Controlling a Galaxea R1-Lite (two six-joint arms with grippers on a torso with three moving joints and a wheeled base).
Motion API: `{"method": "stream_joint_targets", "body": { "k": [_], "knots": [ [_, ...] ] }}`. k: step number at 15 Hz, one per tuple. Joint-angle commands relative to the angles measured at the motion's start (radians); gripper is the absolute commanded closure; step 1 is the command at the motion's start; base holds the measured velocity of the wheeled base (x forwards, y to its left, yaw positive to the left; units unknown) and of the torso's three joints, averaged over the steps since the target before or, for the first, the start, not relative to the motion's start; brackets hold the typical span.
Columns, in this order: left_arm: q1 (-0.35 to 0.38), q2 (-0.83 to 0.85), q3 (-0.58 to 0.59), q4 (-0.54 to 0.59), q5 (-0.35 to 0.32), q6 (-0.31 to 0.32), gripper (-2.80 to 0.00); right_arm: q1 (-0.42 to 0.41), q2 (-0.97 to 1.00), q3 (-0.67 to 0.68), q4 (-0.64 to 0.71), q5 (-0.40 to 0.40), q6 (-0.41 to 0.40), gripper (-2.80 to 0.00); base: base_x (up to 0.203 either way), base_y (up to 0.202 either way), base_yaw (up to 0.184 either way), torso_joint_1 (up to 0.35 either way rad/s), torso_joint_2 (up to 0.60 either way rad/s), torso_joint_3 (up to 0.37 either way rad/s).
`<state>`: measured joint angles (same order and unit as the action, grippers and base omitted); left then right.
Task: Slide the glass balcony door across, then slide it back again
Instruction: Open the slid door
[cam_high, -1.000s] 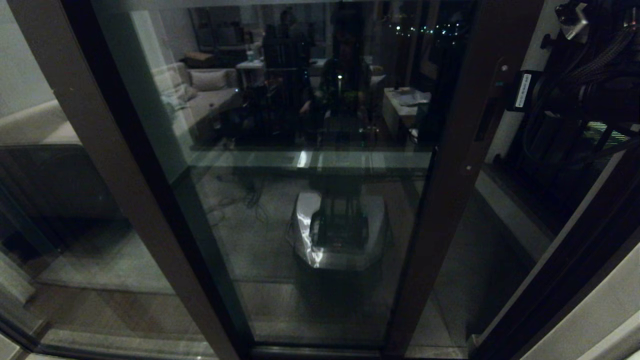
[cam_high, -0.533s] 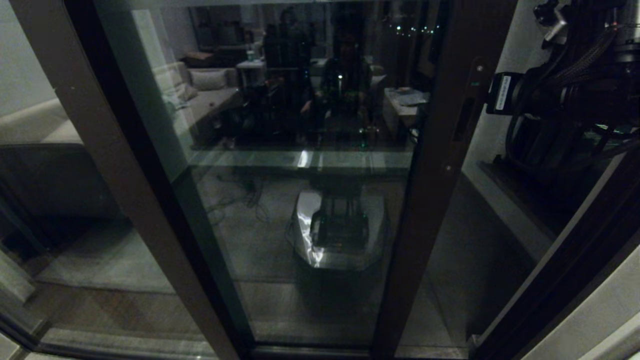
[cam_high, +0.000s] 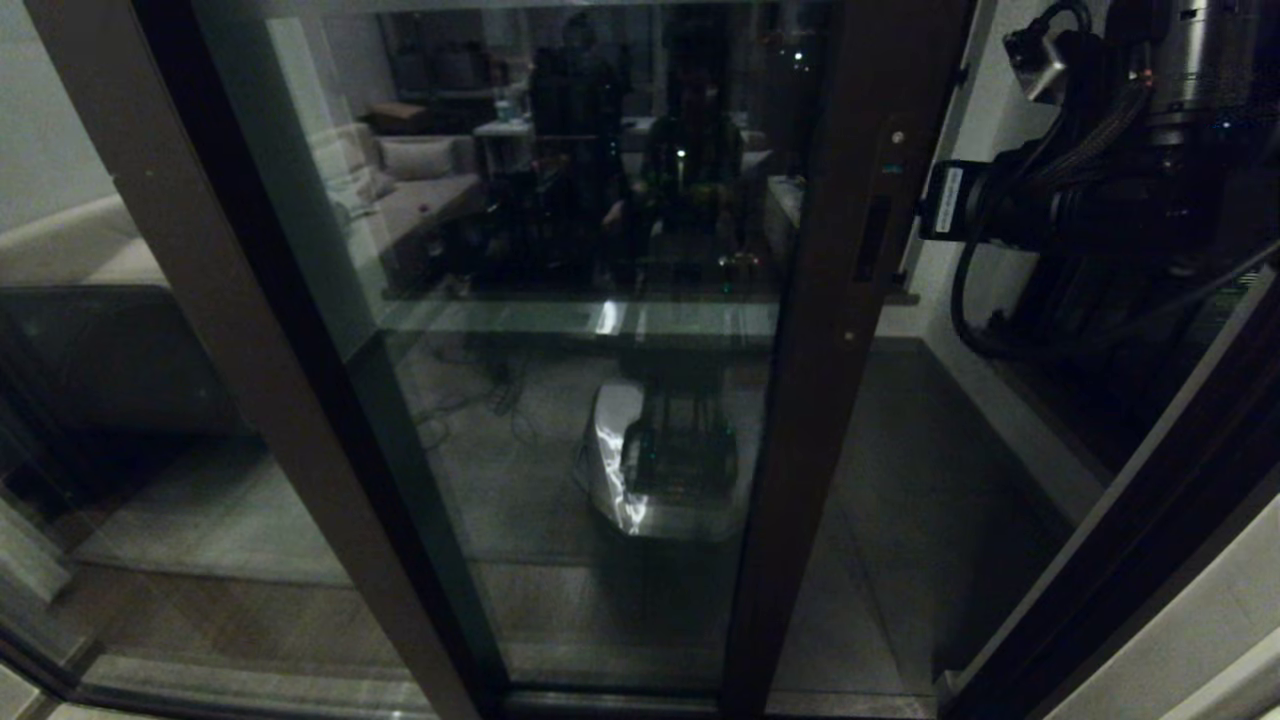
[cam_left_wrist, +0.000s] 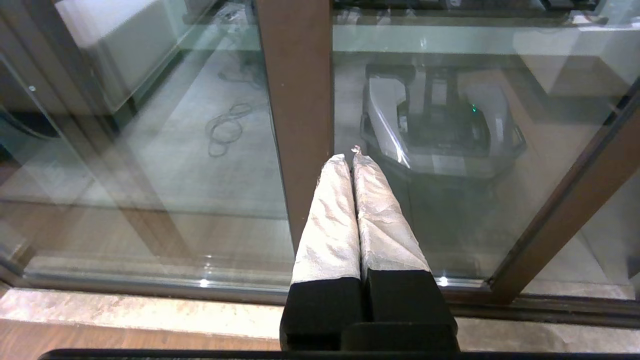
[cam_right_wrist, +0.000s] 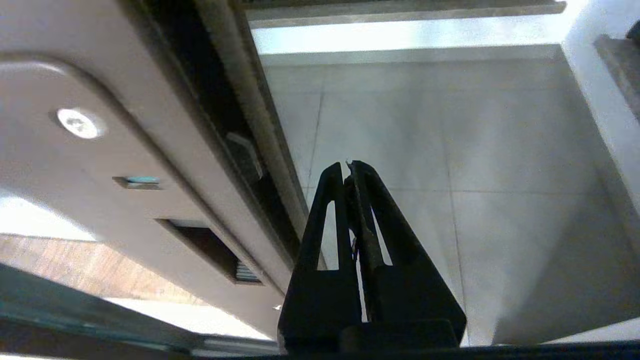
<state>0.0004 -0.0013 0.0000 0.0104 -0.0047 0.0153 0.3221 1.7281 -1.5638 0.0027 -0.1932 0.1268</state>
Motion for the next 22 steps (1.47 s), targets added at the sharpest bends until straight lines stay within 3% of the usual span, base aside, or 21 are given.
{"method": "stream_joint_targets", "body": {
  "k": [1, 8, 12, 22],
  "knots": [
    [0.0, 0.0, 0.002, 0.0, 0.0, 0.0, 0.0, 0.012, 0.018, -0.001, -0.001, -0.008, 0.001, 0.0, 0.0, 0.0, 0.0, 0.0, 0.0, 0.0],
    [0.0, 0.0, 0.002, 0.0, 0.0, 0.0, 0.0, 0.053, 0.031, -0.01, -0.004, -0.015, 0.002, 0.0, 0.0, 0.0, 0.0, 0.0, 0.0, 0.0],
    [0.0, 0.0, 0.002, 0.0, 0.0, 0.0, 0.0, 0.089, 0.073, -0.042, -0.018, -0.065, 0.016, 0.0, 0.0, 0.0, 0.0, 0.0, 0.0, 0.0],
    [0.001, 0.0, 0.002, 0.0, 0.0, 0.0, 0.0, 0.124, 0.096, -0.065, -0.035, -0.066, 0.024, 0.0, 0.0, 0.0, 0.0, 0.0, 0.0, 0.0]
  ]
}}
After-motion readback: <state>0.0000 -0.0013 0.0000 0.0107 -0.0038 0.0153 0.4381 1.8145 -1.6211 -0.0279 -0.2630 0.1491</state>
